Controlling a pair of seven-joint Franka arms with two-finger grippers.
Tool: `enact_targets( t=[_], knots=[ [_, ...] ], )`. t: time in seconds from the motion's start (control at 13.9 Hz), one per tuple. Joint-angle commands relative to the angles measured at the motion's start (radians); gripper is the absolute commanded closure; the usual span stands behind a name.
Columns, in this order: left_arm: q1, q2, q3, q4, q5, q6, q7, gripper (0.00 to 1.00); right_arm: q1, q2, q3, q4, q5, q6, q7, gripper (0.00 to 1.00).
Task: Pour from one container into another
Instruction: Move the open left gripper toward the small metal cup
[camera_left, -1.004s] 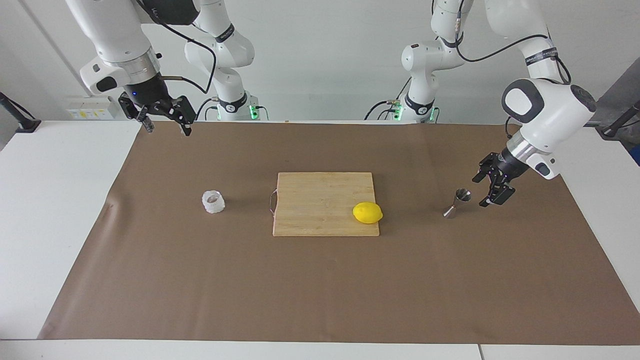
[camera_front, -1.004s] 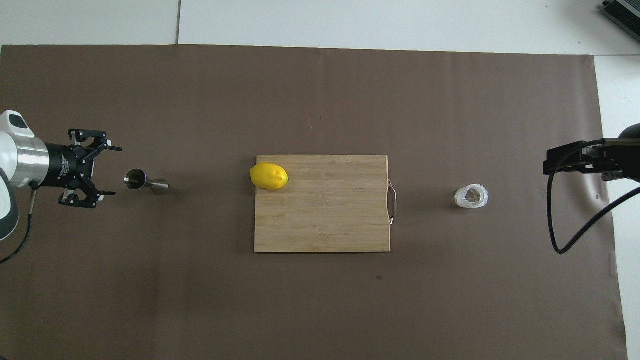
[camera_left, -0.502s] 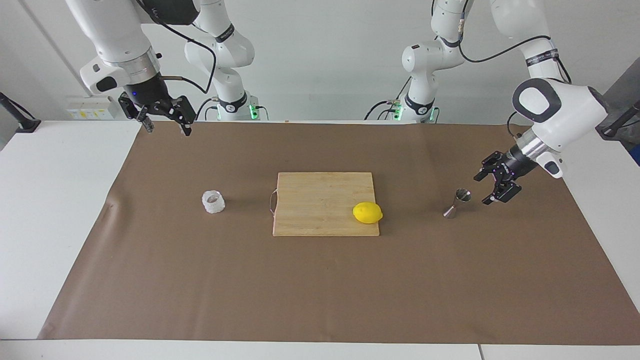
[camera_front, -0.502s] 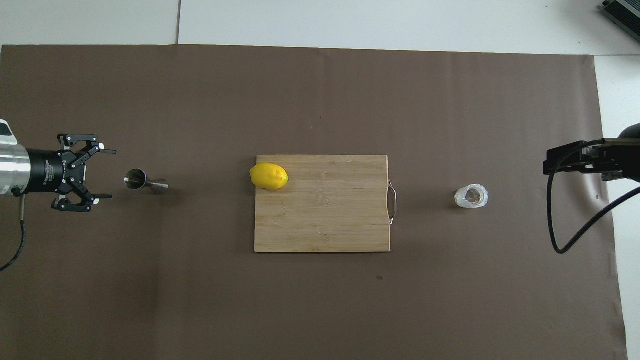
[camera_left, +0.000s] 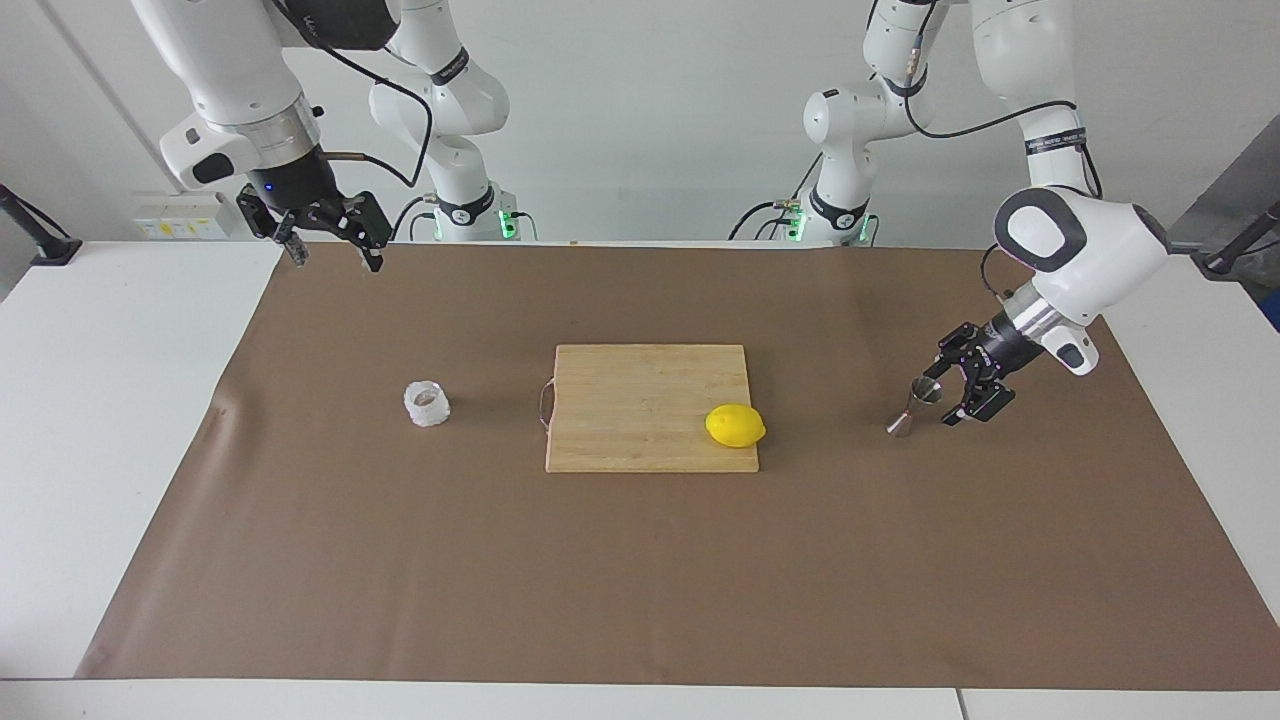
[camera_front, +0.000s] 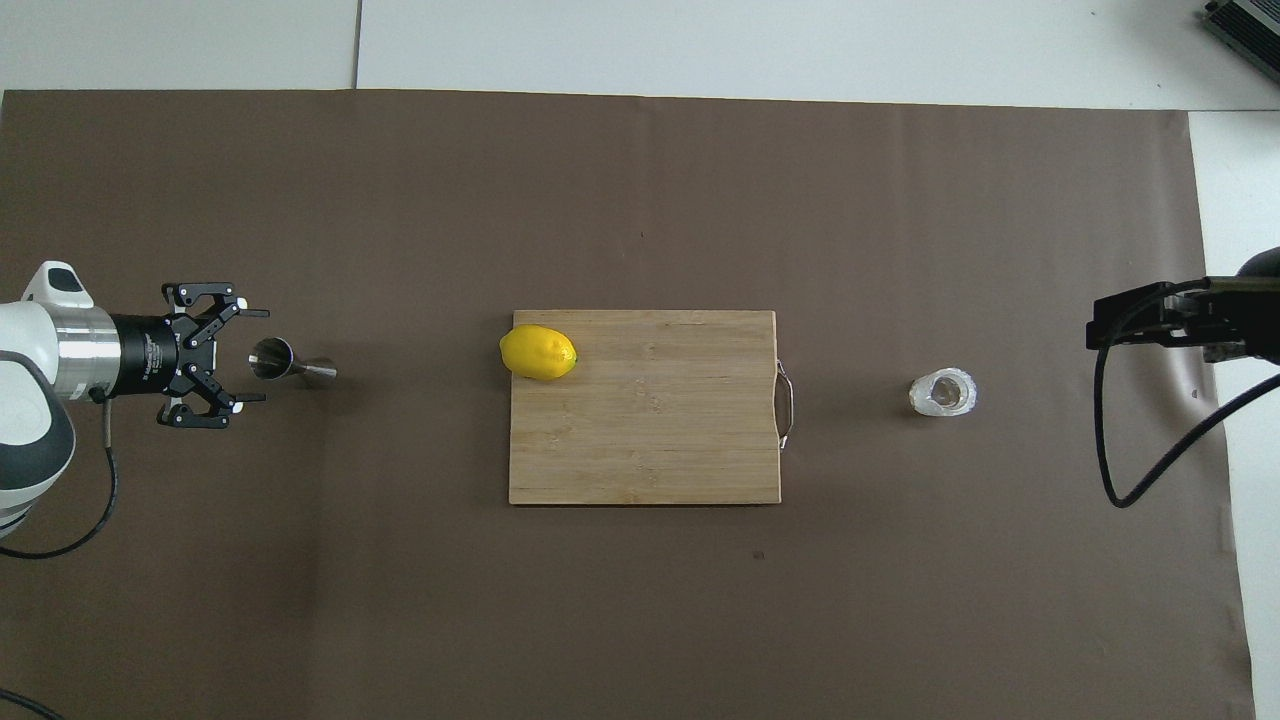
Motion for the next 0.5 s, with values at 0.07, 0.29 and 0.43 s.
enact_targets(
  t=[0.07,0.29,0.43],
  knots=[
    [-0.028,-0.010,0.008,-0.023,-0.064,0.037,0.019,0.00,-0.010,-0.010,0.000,-0.008,0.030,-0.011,-0.020,0.00],
    [-0.039,-0.012,0.008,-0.023,-0.082,0.035,0.019,0.00,-0.010,-0.010,0.000,-0.008,0.030,-0.011,-0.020,0.00],
    [-0.039,-0.012,0.008,-0.024,-0.084,0.034,0.019,0.00,-0.010,-0.010,0.000,-0.008,0.030,-0.011,-0.020,0.00]
  ],
)
